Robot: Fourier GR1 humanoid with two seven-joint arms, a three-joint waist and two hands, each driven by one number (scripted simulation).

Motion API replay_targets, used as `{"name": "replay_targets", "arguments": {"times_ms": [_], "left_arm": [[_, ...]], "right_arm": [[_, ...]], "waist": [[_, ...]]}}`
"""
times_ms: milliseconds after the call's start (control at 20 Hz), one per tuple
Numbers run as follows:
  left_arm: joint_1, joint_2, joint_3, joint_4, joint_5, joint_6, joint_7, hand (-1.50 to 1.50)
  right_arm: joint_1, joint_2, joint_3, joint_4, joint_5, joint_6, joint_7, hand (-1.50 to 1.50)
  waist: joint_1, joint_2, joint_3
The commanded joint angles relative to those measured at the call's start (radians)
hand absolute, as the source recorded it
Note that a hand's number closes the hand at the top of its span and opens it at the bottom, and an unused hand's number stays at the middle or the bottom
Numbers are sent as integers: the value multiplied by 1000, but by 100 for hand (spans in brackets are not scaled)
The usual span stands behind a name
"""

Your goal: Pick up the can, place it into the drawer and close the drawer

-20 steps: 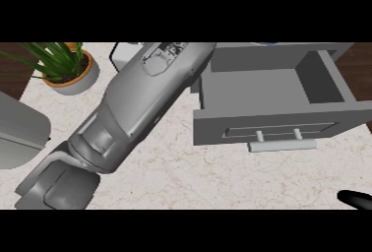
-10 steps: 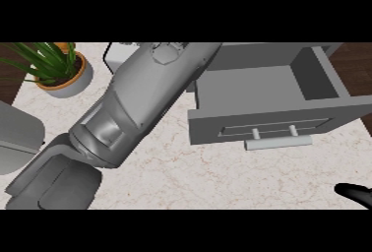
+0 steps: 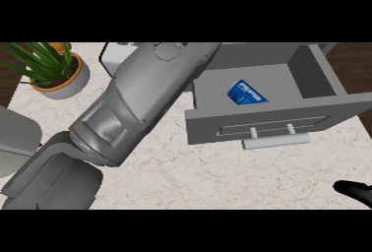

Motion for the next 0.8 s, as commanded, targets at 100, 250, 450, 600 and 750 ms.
{"name": "replay_targets", "arguments": {"times_ms": [100,250,450,600,750], "left_arm": [[5,0,0,13,53,40,-39,-150],[-13,0,23,15,78,25,-53,-150],[12,0,32,5,117,-1,-75,-150],[-6,0,46,10,134,7,-92,-150],[-36,0,41,35,132,30,-100,-150]], "right_arm": [[-27,-47,38,31,65,50,-84,-150],[-74,-84,78,41,163,49,-100,-150],[-114,-106,147,107,307,36,-137,-150],[-144,-162,164,210,403,49,-197,-150],[-195,-162,234,226,507,21,-199,-150]], "waist": [[-15,9,1],[4,9,-1],[25,7,-1],[33,10,-1],[36,6,-1]]}}
